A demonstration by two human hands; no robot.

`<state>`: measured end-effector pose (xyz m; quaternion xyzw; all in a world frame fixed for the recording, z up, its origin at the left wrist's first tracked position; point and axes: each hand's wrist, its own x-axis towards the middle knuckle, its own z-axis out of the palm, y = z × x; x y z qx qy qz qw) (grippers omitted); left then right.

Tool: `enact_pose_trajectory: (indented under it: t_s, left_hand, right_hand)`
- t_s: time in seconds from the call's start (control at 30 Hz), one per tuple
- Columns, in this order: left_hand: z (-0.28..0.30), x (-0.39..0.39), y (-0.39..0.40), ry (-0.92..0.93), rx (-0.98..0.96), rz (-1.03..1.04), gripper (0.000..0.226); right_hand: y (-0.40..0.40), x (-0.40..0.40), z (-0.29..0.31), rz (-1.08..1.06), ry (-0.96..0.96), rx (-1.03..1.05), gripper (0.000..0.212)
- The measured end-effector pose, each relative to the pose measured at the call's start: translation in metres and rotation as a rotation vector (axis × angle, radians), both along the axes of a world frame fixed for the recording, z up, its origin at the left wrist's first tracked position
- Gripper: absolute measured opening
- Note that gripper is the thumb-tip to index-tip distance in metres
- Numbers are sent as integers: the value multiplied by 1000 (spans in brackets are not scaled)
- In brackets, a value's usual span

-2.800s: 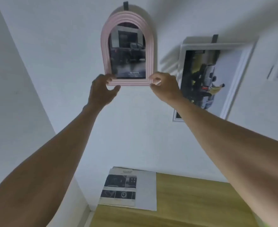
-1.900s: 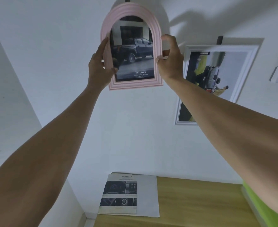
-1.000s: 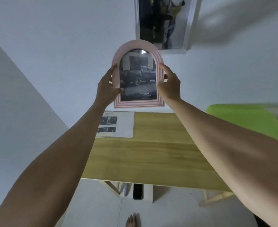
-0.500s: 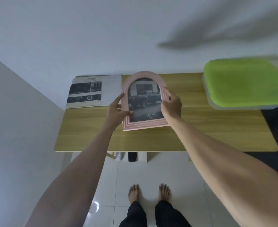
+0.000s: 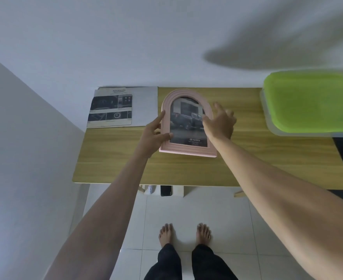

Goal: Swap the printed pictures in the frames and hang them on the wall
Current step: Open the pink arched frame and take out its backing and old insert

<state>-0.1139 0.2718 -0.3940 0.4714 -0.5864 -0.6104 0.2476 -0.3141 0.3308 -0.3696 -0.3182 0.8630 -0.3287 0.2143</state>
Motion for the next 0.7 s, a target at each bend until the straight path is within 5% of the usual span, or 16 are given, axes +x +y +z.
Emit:
enact_pose_trajectory:
  t_s: [0.27,0.7]
  left_hand:
    - [15,-11,10,-141,-362,-10,83]
    - [25,-31,19,-141,-615,-130,90]
  right_hand:
    - [-61,27,57,367,-8,-123,54]
    - [-72,28,78,210,105,-186,53]
